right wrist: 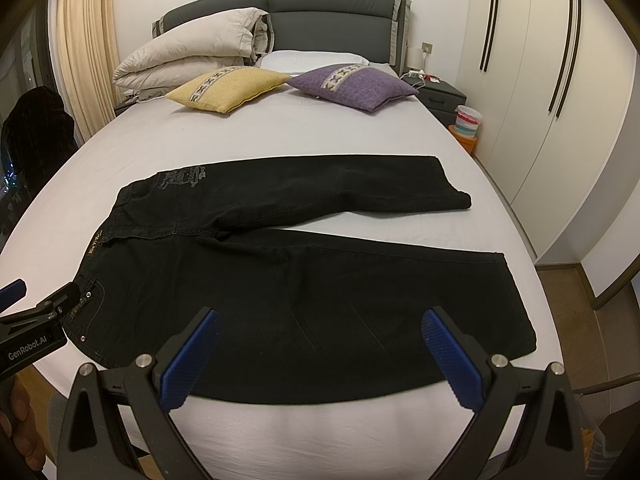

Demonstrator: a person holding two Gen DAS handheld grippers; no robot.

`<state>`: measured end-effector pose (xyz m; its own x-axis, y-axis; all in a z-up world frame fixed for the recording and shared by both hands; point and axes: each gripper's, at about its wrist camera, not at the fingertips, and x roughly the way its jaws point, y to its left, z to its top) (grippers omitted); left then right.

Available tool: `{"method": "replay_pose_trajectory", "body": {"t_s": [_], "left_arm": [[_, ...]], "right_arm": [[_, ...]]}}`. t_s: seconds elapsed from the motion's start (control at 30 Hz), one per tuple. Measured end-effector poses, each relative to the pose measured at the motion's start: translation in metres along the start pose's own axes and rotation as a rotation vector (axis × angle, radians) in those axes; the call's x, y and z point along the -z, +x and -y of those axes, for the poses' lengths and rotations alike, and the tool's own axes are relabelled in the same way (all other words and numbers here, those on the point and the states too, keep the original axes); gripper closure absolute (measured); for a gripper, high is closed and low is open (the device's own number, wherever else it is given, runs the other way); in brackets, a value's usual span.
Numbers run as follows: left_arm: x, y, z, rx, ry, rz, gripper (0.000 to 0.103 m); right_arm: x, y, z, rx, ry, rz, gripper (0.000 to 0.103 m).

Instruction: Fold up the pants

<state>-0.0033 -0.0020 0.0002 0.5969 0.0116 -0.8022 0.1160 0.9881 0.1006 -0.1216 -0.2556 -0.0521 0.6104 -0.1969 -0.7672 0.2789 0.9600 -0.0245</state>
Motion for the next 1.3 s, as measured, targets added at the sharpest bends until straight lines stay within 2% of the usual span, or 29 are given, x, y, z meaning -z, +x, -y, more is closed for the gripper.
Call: {"method": "replay_pose_trajectory", "body": {"t_s": [1.3], "left_arm": [[0.004,0.011,-0.007,0.013,0.000,-0.003,0.000]], "right_arm": [[0.001,0.001,-0.003,-0.007,-0.004,-0.006,0.000]]}}
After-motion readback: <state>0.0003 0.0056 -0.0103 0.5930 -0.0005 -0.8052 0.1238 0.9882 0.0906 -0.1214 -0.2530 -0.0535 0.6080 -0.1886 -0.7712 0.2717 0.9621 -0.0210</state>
